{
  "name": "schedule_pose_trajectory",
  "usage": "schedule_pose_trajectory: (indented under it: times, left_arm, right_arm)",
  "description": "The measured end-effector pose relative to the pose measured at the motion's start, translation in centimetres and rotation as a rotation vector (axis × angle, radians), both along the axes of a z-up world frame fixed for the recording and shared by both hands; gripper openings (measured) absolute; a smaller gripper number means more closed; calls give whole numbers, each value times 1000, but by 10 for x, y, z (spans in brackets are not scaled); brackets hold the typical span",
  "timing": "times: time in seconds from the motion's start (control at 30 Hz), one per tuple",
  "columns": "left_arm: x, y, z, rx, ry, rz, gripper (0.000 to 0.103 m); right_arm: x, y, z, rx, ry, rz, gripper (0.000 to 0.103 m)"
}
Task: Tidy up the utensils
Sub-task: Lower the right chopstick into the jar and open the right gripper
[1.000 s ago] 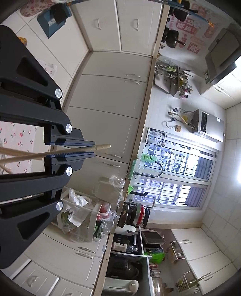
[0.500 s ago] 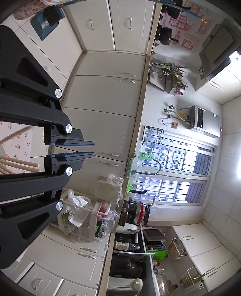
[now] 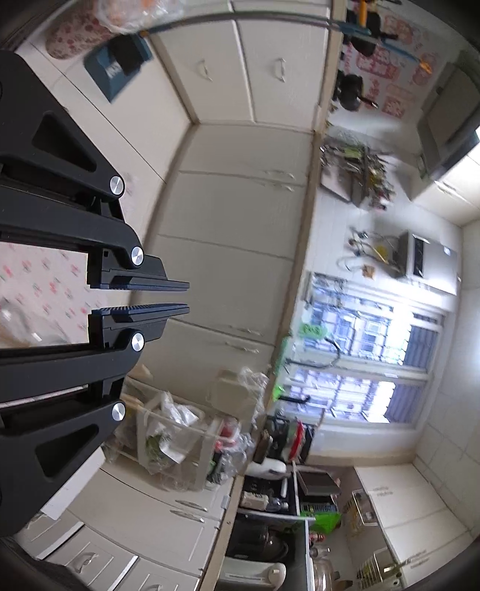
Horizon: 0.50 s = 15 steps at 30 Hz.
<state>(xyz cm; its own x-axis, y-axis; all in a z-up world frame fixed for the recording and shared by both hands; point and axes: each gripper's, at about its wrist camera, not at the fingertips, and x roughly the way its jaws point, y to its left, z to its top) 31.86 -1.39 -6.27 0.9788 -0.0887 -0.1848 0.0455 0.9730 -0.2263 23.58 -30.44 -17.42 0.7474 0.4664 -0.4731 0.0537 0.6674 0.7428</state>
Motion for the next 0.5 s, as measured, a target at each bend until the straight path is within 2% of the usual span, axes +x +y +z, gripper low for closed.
schedule_pose_trajectory:
  times: [0.2, 0.27, 0.37, 0.5]
  left_arm:
    - [-20, 33, -40, -10, 131, 48, 21]
    - [-25, 39, -58, -6, 180, 55, 21]
    - [-29, 45, -77, -26, 225, 61, 21]
    - [-31, 50, -93, -55, 248, 63, 21]
  right_arm:
    - [39, 9, 51, -18, -210, -114, 6]
    - [57, 14, 66, -25, -272, -145, 6]
    - [77, 25, 76, -47, -332, -173, 6]
    - [100, 40, 69, -78, -348, -205, 6]
